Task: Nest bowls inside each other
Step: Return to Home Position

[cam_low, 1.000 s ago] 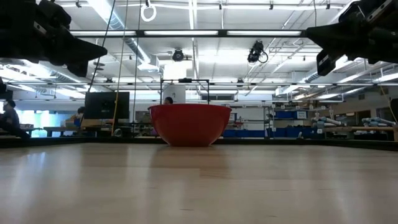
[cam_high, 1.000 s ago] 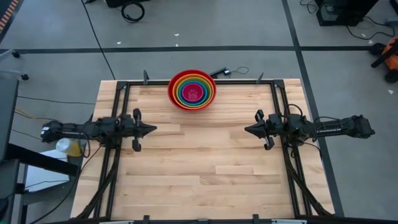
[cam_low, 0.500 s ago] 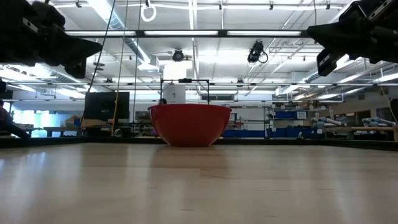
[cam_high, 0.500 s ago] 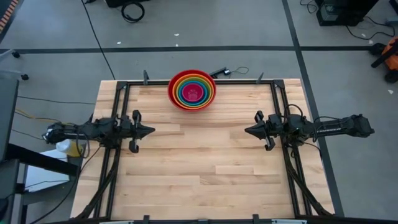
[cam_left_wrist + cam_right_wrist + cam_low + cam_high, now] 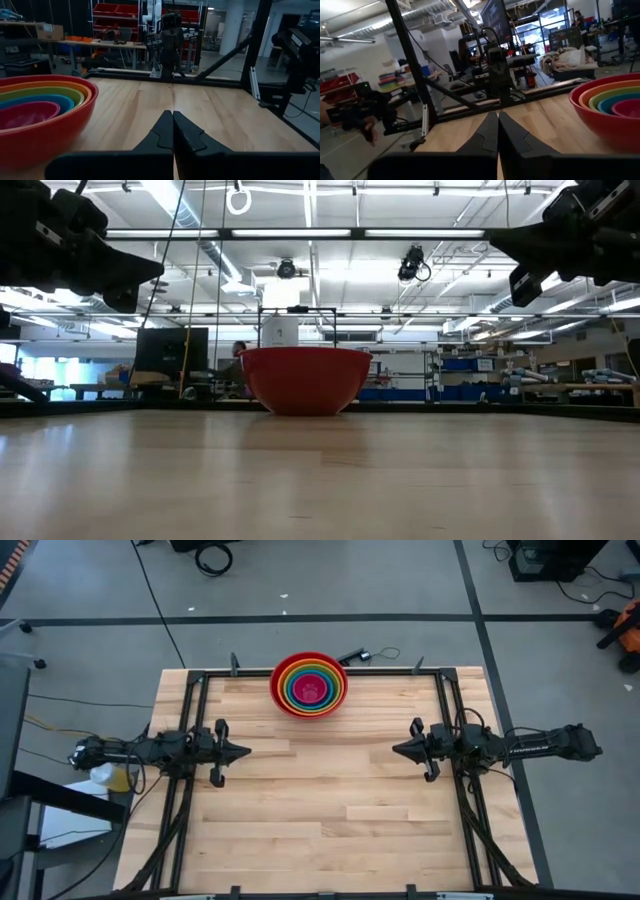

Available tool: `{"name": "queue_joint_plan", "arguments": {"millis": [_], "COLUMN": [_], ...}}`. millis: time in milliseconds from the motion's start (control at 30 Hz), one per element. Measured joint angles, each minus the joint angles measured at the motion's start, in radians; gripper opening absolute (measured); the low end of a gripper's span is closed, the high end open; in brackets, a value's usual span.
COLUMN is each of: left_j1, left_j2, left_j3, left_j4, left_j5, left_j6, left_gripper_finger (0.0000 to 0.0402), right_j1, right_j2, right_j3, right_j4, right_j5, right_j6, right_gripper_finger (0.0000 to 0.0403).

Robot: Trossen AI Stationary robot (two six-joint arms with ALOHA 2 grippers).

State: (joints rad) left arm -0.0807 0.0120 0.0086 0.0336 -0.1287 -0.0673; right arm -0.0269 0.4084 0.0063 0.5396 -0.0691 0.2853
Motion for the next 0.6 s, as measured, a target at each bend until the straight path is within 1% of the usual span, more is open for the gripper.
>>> {"name": "queue_joint_plan", "arguments": {"millis": [133,267,367,600], "left_j1": [0.000,0.000,0.000,0.000], "left_j2": [0.001,0.001,0.001,0.001], "left_j3": [0.000,0.000,0.000,-0.001], "left_j4": [0.000,-0.001,-0.001,0.000], "left_j5": [0.000,0.000,-0.001,-0.001], "left_j6": [-0.004,-0.075,-0.100,-0.101], "left_gripper_finger": [0.0000,0.0000,0.0000,0.0000], "right_j1": [-0.001,-0.001,-0.001,-0.001], "right_j2": [0.000,0.000,0.000,0.000], "right_j3": [0.000,0.000,0.000,0.000], "right_j4": [-0.002,-0.001,-0.002,-0.002], "right_j5": [0.006,0.005,0.001,-0.002], "right_j6": [0.000,0.000,0.000,0.000], "right_gripper_finger": [0.0015,0.0025,0.0026,0.0025]}}
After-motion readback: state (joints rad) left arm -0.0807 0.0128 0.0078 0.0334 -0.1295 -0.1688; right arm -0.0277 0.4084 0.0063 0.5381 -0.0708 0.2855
